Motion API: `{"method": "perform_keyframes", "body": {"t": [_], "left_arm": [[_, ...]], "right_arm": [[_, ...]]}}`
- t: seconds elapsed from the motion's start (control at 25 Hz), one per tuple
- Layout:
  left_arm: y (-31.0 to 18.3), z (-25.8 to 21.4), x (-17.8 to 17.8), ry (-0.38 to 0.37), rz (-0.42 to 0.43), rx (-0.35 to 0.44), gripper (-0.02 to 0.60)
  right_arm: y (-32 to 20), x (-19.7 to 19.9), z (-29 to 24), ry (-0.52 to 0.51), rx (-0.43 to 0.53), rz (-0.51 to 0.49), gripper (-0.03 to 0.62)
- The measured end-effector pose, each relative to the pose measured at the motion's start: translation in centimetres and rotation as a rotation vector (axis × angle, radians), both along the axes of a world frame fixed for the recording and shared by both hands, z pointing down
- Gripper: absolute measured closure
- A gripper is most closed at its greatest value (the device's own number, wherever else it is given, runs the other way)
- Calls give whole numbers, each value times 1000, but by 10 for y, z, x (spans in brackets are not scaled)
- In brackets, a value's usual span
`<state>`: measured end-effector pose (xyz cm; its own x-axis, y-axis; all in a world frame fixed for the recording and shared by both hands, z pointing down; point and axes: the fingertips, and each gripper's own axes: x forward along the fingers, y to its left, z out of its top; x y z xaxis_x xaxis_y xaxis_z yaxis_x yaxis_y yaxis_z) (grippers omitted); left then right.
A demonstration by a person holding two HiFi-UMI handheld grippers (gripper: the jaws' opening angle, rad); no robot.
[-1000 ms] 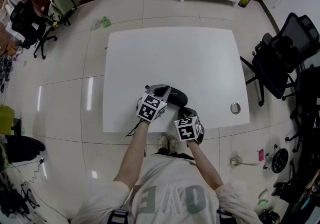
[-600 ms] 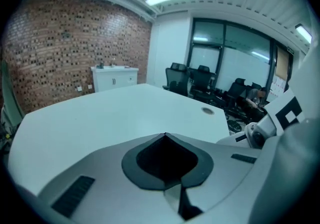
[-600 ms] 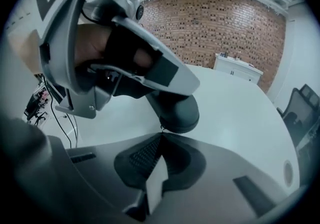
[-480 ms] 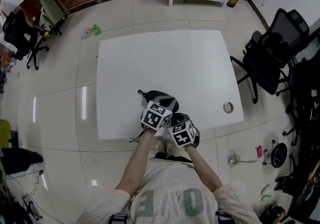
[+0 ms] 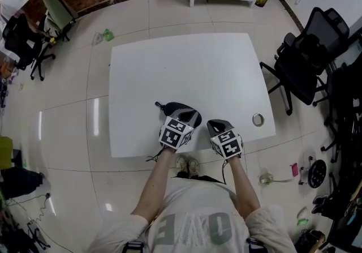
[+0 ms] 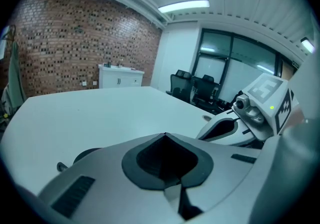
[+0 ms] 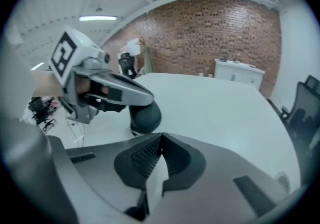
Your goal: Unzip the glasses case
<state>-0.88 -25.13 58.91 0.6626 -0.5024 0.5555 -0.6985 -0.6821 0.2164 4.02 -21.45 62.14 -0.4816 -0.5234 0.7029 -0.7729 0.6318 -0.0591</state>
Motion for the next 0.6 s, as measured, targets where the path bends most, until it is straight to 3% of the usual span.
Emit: {"method": "perform_keyframes", "body": {"t": [0.08,0.16,0.24,0.28,0.48,0.6], "left_arm": [[-1,0,-1,-1,-3,-2,580],[-1,0,-1,5,-2,-11,580],[0,0,1,11,-2,-17,580],[0,0,2,12,-2,-20,580],[1,1,3,22,-10,-44,580],[0,-2,-1,54,-27,-51,580]], "right_arm": [[15,-16,1,-18,-19,-92,594],[28,-32,8,-10,-33,-116,594],[32,-46,13,4,-26,-124,494],[32,-52,14,22,-15,-126,482],[24,-53,19,110,37,36,482],[21,-54,21,109,30,113,482]]}}
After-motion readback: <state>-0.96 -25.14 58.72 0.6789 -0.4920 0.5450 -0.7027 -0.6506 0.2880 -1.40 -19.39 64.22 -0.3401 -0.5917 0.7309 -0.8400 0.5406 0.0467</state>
